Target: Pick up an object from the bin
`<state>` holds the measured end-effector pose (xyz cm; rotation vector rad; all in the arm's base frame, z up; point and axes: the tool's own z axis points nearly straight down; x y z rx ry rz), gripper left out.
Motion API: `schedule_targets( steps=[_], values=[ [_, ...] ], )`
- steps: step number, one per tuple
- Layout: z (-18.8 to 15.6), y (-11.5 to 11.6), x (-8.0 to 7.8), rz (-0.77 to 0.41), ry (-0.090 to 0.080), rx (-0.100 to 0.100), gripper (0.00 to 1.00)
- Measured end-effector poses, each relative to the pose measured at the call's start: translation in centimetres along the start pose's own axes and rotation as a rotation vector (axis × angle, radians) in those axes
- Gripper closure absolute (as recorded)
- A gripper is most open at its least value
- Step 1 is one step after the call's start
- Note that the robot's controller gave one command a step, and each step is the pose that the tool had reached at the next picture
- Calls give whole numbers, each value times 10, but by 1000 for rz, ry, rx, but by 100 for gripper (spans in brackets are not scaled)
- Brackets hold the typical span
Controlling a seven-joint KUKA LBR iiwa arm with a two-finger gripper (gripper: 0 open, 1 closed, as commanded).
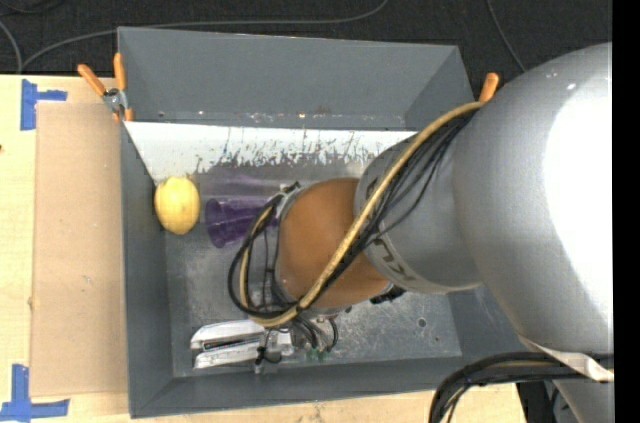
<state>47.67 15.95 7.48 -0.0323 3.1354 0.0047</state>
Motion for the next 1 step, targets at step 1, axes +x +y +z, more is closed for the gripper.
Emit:
schedule_targets(
  steps=[1],
  values=[
    [0, 0, 0, 0, 0, 0, 100]
  ],
)
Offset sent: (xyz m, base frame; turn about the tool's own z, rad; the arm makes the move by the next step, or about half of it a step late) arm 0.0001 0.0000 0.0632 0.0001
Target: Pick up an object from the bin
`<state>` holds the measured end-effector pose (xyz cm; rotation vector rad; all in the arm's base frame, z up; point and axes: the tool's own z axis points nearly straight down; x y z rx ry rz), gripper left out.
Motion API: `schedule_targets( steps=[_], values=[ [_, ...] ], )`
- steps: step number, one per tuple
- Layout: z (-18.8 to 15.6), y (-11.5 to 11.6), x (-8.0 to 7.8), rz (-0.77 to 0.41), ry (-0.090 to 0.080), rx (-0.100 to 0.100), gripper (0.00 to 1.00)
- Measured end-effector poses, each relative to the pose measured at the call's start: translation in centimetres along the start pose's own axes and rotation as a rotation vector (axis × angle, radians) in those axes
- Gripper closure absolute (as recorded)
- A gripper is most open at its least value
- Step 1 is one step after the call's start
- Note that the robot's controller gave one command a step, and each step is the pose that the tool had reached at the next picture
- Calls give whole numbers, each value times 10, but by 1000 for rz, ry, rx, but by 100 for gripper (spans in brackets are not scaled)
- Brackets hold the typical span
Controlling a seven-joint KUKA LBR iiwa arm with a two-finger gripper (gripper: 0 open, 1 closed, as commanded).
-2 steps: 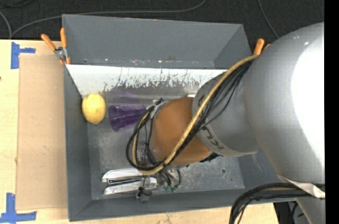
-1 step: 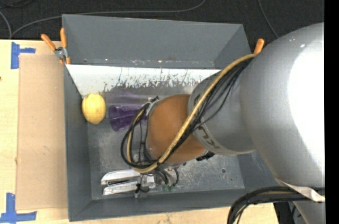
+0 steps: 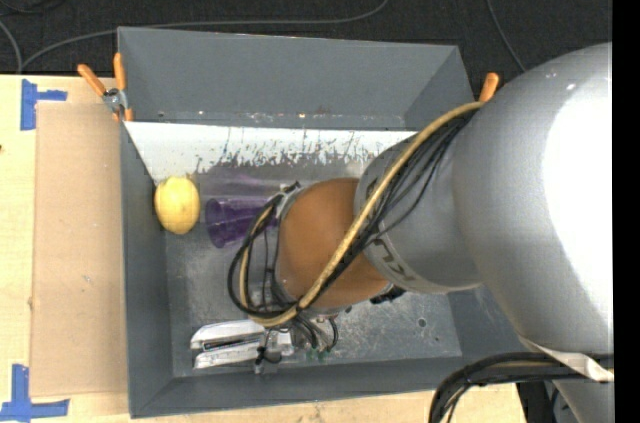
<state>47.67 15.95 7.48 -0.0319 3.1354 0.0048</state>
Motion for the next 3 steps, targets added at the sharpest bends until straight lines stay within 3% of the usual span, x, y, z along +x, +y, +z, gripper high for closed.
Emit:
schedule_targets(
  steps=[1, 3],
  values=[
    [-17, -1, 3, 2, 12, 4, 100],
    [-92, -1, 3, 9, 17, 5, 100]
  ],
)
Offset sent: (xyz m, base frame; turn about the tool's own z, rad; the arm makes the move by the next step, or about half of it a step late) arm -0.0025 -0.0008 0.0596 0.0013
